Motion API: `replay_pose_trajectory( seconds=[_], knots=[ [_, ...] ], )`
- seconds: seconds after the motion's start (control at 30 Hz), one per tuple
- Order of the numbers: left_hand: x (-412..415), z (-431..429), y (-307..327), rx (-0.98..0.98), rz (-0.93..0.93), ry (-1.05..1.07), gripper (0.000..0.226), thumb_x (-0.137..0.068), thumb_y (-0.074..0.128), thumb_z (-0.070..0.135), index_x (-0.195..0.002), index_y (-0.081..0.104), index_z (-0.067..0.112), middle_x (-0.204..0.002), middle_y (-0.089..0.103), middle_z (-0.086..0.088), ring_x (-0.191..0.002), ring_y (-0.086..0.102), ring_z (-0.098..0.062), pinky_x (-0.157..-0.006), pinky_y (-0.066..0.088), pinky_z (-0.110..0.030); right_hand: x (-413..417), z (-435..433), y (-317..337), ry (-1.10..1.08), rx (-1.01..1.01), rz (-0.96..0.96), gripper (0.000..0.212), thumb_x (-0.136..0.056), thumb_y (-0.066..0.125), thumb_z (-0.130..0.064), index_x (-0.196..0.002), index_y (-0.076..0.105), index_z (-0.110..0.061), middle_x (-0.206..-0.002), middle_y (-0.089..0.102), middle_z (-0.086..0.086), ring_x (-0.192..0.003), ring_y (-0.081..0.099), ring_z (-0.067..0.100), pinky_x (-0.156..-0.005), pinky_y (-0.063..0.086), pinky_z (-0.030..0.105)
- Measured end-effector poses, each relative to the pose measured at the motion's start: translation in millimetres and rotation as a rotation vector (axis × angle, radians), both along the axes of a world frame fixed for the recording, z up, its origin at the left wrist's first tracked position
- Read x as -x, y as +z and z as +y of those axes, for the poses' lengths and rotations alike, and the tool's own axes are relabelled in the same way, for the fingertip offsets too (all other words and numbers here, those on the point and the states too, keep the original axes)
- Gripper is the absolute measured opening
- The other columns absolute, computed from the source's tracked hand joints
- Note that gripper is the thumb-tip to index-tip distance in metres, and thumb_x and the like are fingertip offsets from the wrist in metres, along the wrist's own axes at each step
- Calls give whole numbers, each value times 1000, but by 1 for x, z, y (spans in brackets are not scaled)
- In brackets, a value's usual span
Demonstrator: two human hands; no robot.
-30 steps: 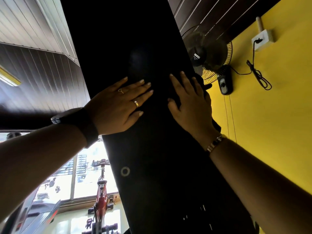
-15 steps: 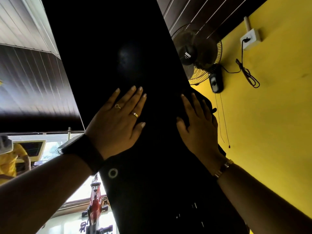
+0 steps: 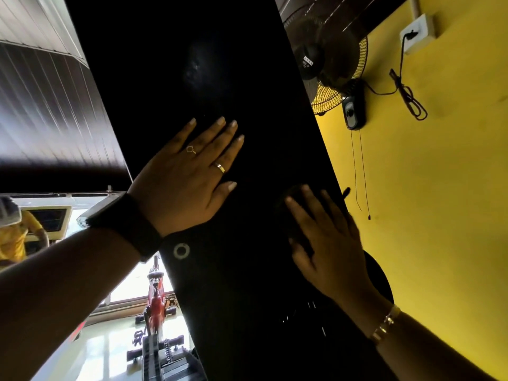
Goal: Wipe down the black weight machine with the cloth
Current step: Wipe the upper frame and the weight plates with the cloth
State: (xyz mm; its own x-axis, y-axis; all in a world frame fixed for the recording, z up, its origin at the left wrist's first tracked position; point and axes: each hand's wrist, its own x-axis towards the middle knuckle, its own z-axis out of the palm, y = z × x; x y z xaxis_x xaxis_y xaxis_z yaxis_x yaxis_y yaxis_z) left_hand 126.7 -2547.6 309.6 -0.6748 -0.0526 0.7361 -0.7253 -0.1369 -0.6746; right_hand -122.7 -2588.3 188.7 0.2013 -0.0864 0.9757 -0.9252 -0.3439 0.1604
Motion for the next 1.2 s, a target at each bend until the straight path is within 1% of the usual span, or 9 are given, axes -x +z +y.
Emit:
replay_pose_trajectory(
  seconds=[0.1, 0.27, 0.37, 0.43, 0.53, 0.73, 0.83, 0.97, 1.2],
  knots=[
    [-2, -1, -5, 0, -30, -2, 64, -99, 28, 42, -152, 27, 6, -158, 24, -16, -147, 21, -30, -119, 14, -49, 7, -1, 4, 36, -69, -244, 61, -91, 34, -44, -150, 24, -33, -158, 25, -1, -145, 24, 29, -106, 36, 57],
    [-2, -2, -12, 12, -57, -19, 63, -99, 30, 42, -151, 29, 6, -158, 25, -17, -146, 23, -32, -118, 15, -49, -40, 15, -7, 39, -199, -640, 67, -87, 18, -51, -152, 16, -37, -161, 14, -4, -147, 15, 26, -112, 26, 57],
    [-3, -1, -11, 4, -62, -36, 63, -99, 29, 41, -151, 30, 6, -157, 26, -17, -146, 23, -32, -118, 17, -50, -77, 29, -28, -14, -165, -507, 63, -90, 27, -49, -151, 13, -38, -160, 15, -4, -145, 18, 28, -110, 24, 53],
    [-3, 0, -11, 9, -69, -32, 63, -99, 28, 41, -151, 29, 6, -157, 26, -17, -146, 23, -32, -118, 17, -50, -79, 31, -46, -63, -133, -291, 65, -88, 36, -47, -150, 20, -34, -157, 24, 0, -142, 26, 31, -107, 26, 53],
    [-2, -1, -13, 5, -73, -21, 62, -100, 27, 41, -152, 28, 6, -158, 25, -17, -147, 22, -31, -119, 16, -50, -56, 25, -70, -110, -78, -54, 67, -86, 39, -46, -150, 21, -33, -158, 18, -1, -141, 26, 31, -107, 27, 50],
    [-2, 0, -13, -2, -56, 0, 62, -100, 29, 40, -152, 28, 7, -158, 25, -16, -147, 22, -31, -119, 16, -51, -87, 40, -94, -84, -169, -340, 58, -94, 31, -45, -150, 24, -32, -157, 21, -2, -142, 23, 31, -103, 32, 54],
    [0, 1, -14, -20, -57, -3, 63, -99, 29, 40, -152, 29, 7, -158, 26, -16, -147, 22, -30, -118, 17, -51, -111, 51, -83, -24, -121, -206, 51, -101, 19, -47, -150, 22, -35, -157, 19, -6, -143, 23, 30, -107, 25, 49],
    [-2, 2, -13, -29, -71, -3, 63, -100, 25, 41, -152, 26, 7, -159, 24, -15, -147, 21, -30, -119, 16, -50, -128, 60, -63, 3, -83, -100, 55, -93, 35, -46, -147, 29, -35, -156, 28, -5, -142, 28, 31, -104, 27, 52],
    [-3, 1, -12, -31, -71, 0, 63, -101, 26, 42, -153, 24, 7, -159, 22, -15, -148, 19, -30, -119, 14, -50, -101, 47, -124, -34, 13, 225, 85, -81, 49, -48, -154, 7, -36, -162, 4, -8, -142, 26, 28, -105, 27, 51]
  ],
)
